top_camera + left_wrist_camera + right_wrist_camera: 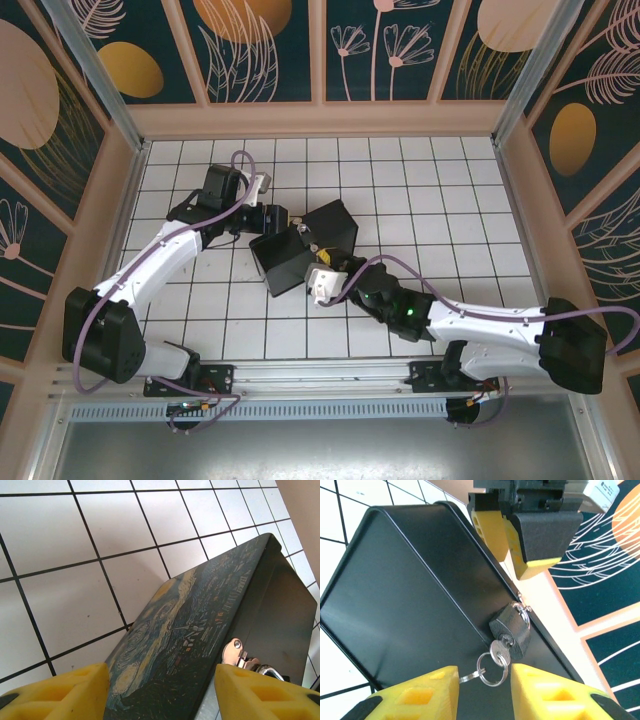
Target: Unlock the padlock with the key
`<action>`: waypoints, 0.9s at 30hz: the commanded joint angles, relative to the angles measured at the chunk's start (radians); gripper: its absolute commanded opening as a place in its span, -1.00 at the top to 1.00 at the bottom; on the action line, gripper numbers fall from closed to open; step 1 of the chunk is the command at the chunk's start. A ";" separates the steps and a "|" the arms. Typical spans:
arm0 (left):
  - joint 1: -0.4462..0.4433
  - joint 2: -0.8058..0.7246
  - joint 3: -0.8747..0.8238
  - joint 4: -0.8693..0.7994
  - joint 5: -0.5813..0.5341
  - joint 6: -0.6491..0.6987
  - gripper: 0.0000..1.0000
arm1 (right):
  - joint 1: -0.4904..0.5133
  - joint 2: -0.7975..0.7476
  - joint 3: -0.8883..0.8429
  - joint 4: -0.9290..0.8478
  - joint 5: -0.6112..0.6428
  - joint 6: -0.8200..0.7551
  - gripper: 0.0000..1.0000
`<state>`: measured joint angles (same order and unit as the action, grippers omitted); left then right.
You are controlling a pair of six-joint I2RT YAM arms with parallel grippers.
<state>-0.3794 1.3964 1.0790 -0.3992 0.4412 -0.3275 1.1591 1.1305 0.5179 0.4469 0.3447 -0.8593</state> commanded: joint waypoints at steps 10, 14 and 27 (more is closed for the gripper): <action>0.003 0.009 -0.027 0.025 0.032 -0.001 -0.15 | -0.028 0.051 0.057 0.061 -0.050 -0.013 0.46; 0.004 0.006 -0.027 0.016 0.033 0.010 -0.14 | -0.047 0.051 0.066 0.043 -0.059 -0.008 0.48; 0.003 -0.001 -0.036 0.014 0.041 0.021 -0.12 | -0.055 0.066 0.077 0.026 -0.076 -0.009 0.50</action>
<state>-0.3794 1.3979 1.0565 -0.3847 0.4717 -0.3267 1.1110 1.2007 0.5674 0.4644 0.2855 -0.8665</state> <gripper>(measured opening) 0.559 0.240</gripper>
